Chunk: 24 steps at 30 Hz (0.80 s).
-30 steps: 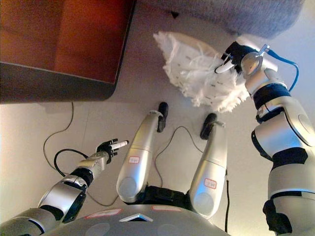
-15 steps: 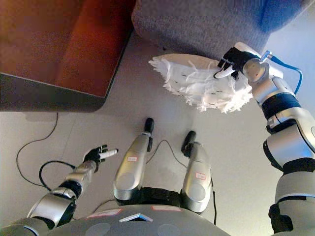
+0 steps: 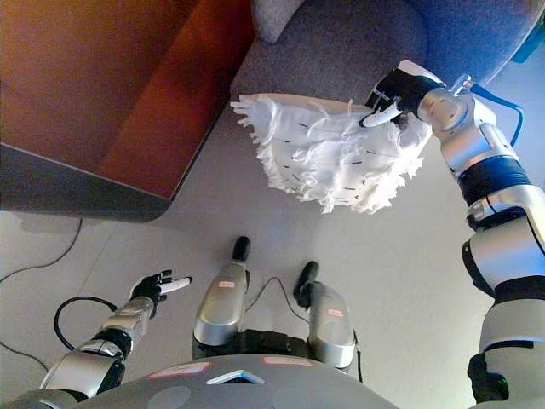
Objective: Pick up the pillow and put it on the sofa.
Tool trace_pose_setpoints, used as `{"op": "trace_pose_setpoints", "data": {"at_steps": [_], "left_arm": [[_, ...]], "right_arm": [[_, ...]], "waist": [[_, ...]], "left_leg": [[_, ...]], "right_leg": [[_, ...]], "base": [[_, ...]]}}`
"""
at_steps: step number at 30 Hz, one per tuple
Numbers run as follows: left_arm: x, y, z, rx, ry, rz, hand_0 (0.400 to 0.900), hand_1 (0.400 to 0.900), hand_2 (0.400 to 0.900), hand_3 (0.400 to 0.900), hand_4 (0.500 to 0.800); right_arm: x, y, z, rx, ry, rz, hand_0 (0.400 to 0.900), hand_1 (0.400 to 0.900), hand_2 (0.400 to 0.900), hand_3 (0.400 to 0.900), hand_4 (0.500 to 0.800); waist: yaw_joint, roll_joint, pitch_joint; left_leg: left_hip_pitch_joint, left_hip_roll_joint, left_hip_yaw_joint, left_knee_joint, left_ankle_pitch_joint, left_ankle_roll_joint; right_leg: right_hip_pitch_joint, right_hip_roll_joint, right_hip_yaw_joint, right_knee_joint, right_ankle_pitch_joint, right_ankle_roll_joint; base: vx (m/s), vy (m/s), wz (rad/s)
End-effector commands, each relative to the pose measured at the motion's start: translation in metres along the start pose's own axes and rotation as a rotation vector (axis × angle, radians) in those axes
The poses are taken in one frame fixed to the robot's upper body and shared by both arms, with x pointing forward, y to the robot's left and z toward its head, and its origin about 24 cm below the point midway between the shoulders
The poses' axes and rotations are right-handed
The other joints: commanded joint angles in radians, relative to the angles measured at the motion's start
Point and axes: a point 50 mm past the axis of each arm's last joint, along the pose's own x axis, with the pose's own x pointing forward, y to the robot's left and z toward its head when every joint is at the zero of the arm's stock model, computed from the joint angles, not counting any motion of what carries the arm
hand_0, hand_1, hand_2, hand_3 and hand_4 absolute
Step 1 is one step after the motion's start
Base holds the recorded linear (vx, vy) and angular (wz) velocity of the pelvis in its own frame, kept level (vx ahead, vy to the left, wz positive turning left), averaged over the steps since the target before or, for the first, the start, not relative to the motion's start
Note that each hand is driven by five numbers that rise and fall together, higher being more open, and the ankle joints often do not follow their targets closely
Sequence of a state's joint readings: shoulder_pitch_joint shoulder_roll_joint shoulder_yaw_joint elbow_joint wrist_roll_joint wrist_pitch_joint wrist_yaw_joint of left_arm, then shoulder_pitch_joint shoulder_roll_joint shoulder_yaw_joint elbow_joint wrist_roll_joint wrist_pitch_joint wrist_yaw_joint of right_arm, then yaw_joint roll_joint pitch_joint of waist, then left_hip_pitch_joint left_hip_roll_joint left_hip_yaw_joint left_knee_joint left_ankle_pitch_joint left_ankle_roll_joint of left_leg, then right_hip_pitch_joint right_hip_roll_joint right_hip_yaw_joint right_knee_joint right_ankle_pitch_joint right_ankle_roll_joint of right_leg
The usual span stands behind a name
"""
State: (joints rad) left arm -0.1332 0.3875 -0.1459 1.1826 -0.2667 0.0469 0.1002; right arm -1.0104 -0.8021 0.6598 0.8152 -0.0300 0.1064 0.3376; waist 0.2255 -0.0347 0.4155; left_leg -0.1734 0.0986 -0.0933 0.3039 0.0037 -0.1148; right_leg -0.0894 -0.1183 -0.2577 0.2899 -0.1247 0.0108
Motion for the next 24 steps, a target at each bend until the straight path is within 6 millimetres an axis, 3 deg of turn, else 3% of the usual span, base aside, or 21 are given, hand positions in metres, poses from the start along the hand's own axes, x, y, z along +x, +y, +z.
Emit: {"op": "trace_pose_setpoints", "data": {"at_steps": [1, 3, 4, 7, 9, 11, 13, 14, 15, 16, 17, 19, 21, 23, 24], "left_arm": [[-0.016, 0.023, -0.081, 0.14, 0.222, 0.056, 0.9, 0.9, 0.9, 0.9, 0.8], [-0.018, 0.023, -0.086, 0.159, 0.233, 0.05, 0.9, 0.9, 0.9, 0.9, 0.8], [-0.02, 0.023, -0.093, 0.181, 0.246, 0.043, 0.9, 0.9, 0.9, 0.9, 0.8], [-0.024, 0.021, -0.104, 0.215, 0.262, 0.034, 0.9, 0.9, 0.9, 0.9, 0.8], [-0.025, 0.02, -0.106, 0.202, 0.271, 0.034, 0.9, 0.9, 0.9, 0.9, 0.8], [-0.024, 0.017, -0.105, 0.158, 0.282, 0.041, 0.9, 0.9, 0.9, 0.9, 0.8], [-0.024, 0.018, -0.105, 0.171, 0.287, 0.05, 0.9, 0.9, 0.9, 0.9, 0.8], [-0.023, 0.021, -0.103, 0.188, 0.282, 0.052, 0.9, 0.9, 0.9, 0.9, 0.8], [-0.023, 0.023, -0.103, 0.193, 0.281, 0.052, 0.9, 0.9, 0.9, 0.9, 0.8], [-0.022, 0.026, -0.101, 0.197, 0.279, 0.051, 0.9, 0.9, 0.9, 0.9, 0.8], [-0.022, 0.028, -0.1, 0.198, 0.28, 0.052, 0.9, 0.9, 0.9, 0.9, 0.8], [-0.022, 0.031, -0.1, 0.198, 0.286, 0.055, 0.9, 0.9, 0.9, 0.9, 0.8], [-0.022, 0.034, -0.099, 0.22, 0.293, 0.056, 0.9, 0.9, 0.9, 0.9, 0.8], [-0.022, 0.038, -0.099, 0.243, 0.292, 0.063, 0.9, 0.9, 0.9, 0.9, 0.8], [-0.022, 0.04, -0.099, 0.24, 0.292, 0.069, 0.9, 0.9, 0.9, 0.9, 0.8]], "right_arm": [[-0.022, -0.056, 0.023, 0.103, -0.159, -0.19, 0.4, 0.4, 0.4, 0.4, 0.5], [-0.023, -0.061, 0.019, 0.141, -0.145, -0.207, 0.4, 0.4, 0.4, 0.4, 0.5], [-0.026, -0.069, 0.01, 0.177, -0.12, -0.233, 0.4, 0.4, 0.4, 0.4, 0.5], [-0.033, -0.085, -0.004, 0.224, -0.074, -0.27, 0.4, 0.4, 0.4, 0.4, 0.5], [-0.038, -0.094, -0.01, 0.225, -0.042, -0.275, 0.4, 0.4, 0.4, 0.4, 0.5], [-0.037, -0.093, -0.013, 0.222, -0.027, -0.258, 0.4, 0.4, 0.4, 0.4, 0.5], [-0.034, -0.085, -0.023, 0.243, 0.01, -0.248, 0.4, 0.4, 0.4, 0.4, 0.5], [-0.035, -0.082, -0.03, 0.266, 0.028, -0.245, 0.4, 0.4, 0.4, 0.4, 0.5], [-0.035, -0.081, -0.032, 0.279, 0.033, -0.243, 0.4, 0.4, 0.4, 0.4, 0.5], [-0.037, -0.077, -0.044, 0.304, 0.055, -0.234, 0.4, 0.4, 0.4, 0.4, 0.5], [-0.039, -0.073, -0.051, 0.317, 0.061, -0.228, 0.4, 0.4, 0.4, 0.4, 0.5], [-0.039, -0.069, -0.057, 0.337, 0.074, -0.211, 0.4, 0.4, 0.4, 0.4, 0.5], [-0.041, -0.072, -0.061, 0.352, 0.11, -0.207, 0.4, 0.4, 0.4, 0.4, 0.5], [-0.046, -0.076, -0.07, 0.393, 0.159, -0.234, 0.4, 0.4, 0.4, 0.4, 0.5], [-0.048, -0.077, -0.076, 0.41, 0.185, -0.247, 0.4, 0.4, 0.4, 0.4, 0.5]], "waist": [[0.016, -0.06, -0.177], [0.033, -0.048, -0.192], [0.057, -0.031, -0.214], [0.099, -0.003, -0.238], [0.116, -0.002, -0.253], [0.118, -0.01, -0.275], [0.115, -0.044, -0.286], [0.118, -0.066, -0.299], [0.121, -0.073, -0.304], [0.113, -0.074, -0.32], [0.101, -0.062, -0.321], [0.063, -0.031, -0.318], [0.035, -0.019, -0.316], [0.013, -0.022, -0.301], [-0.003, -0.024, -0.292]], "left_leg": [[-0.071, 0.022, 0.005, 0.117, 0.13, 0.022], [-0.069, 0.006, 0.016, 0.043, 0.162, 0.007], [-0.096, -0.006, 0.034, -0.043, 0.21, -0.009], [-0.158, -0.03, 0.059, -0.178, 0.316, -0.035], [-0.185, -0.053, 0.072, -0.193, 0.337, -0.037], [-0.159, -0.068, 0.082, -0.209, 0.264, -0.011], [-0.144, -0.104, 0.098, -0.158, 0.149, 0.046], [-0.134, -0.125, 0.108, -0.14, 0.115, 0.081], [-0.127, -0.132, 0.11, -0.143, 0.11, 0.094], [-0.091, -0.138, 0.113, -0.164, 0.103, 0.121], [-0.056, -0.135, 0.111, -0.173, 0.091, 0.131], [0.031, -0.128, 0.07, -0.211, 0.066, 0.142], [0.087, -0.121, 0.059, -0.249, 0.068, 0.138], [0.126, -0.123, 0.029, -0.269, 0.056, 0.125], [0.134, -0.127, 0.008, -0.269, 0.041, 0.125]], "right_leg": [[0.143, 0.032, 0.015, -0.14, 0.046, -0.024], [0.179, 0.045, -0.003, -0.164, 0.04, -0.019], [0.218, 0.072, -0.012, -0.188, 0.028, -0.018], [0.299, 0.116, 0.01, -0.21, -0.007, -0.022], [0.333, 0.12, 0.018, -0.209, -0.031, -0.023], [0.332, 0.102, 0.017, -0.184, -0.054, -0.019], [0.36, 0.051, 0.023, -0.101, -0.064, 0.012], [0.374, 0.023, 0.03, -0.038, -0.011, 0.05], [0.376, 0.007, 0.037, 0.017, 0.035, 0.072], [0.349, -0.035, 0.055, 0.196, 0.198, 0.126], [0.297, -0.054, 0.064, 0.289, 0.254, 0.138], [0.142, -0.043, 0.094, 0.356, 0.252, 0.127], [0.054, -0.03, 0.078, 0.29, 0.206, 0.108], [-0.006, -0.046, 0.052, 0.068, 0.203, 0.097], [-0.048, -0.05, 0.067, -0.016, 0.233, 0.101]], "base": [[0.37, 0.016, 0.04], [0.41, 0.027, 0.03], [0.45, 0.039, 0.02], [0.54, 0.054, -0.05], [0.47, 0.077, -0.18], [0.51, 0.147, -0.26], [0.52, 0.168, -0.05], [0.41, 0.143, 0.03], [0.46, 0.198, 0.02], [0.48, 0.213, 0.09], [0.51, 0.203, 0.18], [0.51, 0.055, 0.44], [0.5, -0.107, 0.67], [0.45, -0.292, 0.84], [0.4, -0.356, 0.99]]}}
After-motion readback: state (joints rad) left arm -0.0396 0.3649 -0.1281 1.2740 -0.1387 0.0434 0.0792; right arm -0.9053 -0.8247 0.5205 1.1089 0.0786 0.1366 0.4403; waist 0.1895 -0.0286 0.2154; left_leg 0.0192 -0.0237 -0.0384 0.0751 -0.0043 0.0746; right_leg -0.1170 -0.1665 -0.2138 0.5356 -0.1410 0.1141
